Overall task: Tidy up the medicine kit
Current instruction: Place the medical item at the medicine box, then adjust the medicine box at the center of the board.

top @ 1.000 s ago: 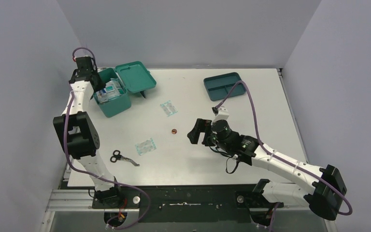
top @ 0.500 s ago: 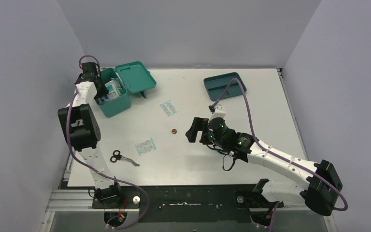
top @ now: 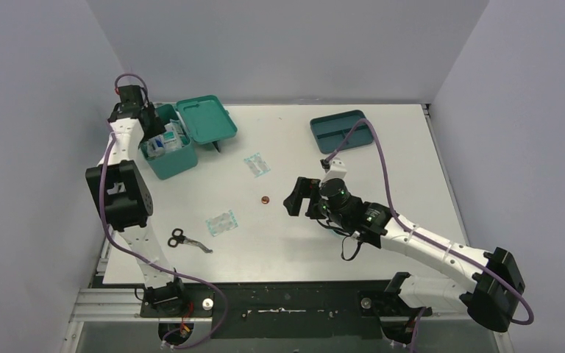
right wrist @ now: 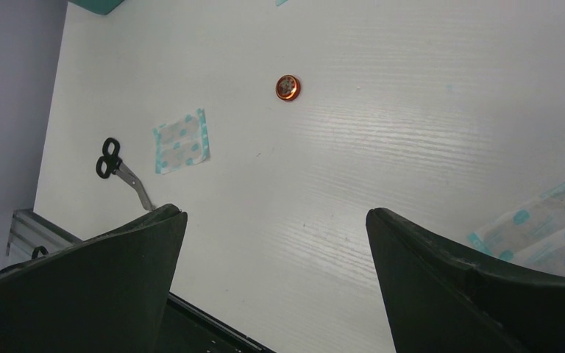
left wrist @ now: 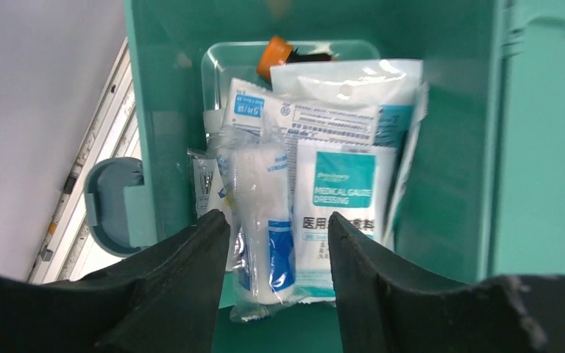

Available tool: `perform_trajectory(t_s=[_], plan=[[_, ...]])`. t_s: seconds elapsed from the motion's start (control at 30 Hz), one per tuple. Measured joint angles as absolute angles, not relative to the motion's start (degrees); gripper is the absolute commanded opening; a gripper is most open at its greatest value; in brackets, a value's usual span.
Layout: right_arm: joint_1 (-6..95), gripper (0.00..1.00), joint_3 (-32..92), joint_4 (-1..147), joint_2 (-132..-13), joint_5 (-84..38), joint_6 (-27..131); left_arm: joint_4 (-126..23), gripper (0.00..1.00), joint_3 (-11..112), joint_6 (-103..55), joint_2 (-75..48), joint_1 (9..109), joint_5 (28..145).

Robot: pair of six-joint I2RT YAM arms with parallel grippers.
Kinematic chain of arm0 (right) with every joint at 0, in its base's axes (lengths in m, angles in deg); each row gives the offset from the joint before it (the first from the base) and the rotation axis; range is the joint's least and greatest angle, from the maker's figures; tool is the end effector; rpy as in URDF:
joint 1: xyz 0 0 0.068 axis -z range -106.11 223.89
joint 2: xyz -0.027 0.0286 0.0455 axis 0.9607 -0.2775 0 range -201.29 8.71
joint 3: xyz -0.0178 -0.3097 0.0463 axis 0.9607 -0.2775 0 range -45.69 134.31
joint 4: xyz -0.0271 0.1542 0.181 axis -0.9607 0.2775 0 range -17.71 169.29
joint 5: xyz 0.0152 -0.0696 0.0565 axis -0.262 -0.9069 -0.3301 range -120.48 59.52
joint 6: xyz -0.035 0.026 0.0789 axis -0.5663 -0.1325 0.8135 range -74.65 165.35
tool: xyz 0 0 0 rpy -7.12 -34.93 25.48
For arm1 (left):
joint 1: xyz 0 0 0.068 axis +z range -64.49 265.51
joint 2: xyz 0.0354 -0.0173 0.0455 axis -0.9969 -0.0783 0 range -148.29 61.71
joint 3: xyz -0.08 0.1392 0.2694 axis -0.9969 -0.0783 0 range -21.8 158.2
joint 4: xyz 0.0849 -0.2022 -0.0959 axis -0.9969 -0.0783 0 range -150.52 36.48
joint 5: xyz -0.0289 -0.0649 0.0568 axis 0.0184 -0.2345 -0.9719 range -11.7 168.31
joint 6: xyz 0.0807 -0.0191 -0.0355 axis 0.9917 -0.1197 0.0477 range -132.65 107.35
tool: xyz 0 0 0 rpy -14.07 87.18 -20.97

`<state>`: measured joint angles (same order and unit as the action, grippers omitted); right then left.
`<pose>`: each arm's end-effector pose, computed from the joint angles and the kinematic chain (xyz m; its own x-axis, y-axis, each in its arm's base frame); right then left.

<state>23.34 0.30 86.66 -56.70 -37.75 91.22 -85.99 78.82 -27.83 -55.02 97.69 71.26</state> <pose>0.1662 0.1858 0.2892 -0.7479 0.2116 -0.6292 -0.2332 0.8037 0.5475 0.4757 0.1128 0.2676 -0.6318 -0.4023 -0.6626 -0.4706 0.8783 -0.0845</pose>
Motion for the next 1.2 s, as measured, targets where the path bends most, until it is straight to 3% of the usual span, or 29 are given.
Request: perform_trajectory(t_s=[0.4,0.83,1.2], plan=[[23.34,1.0,0.28,88.19,-52.44,-38.16,93.47,-86.66,0.51,79.39,-28.94,-46.84,97.69,73.66],[25.62,0.97,0.61,91.05,-54.01,-40.63,95.52,-80.13,0.46,53.62,-30.6,-31.11,101.1,68.87],[26.25,0.94,1.86,89.17,-54.93,-39.89,96.0,-74.36,0.43,52.7,-34.08,-32.31,102.74,70.47]])
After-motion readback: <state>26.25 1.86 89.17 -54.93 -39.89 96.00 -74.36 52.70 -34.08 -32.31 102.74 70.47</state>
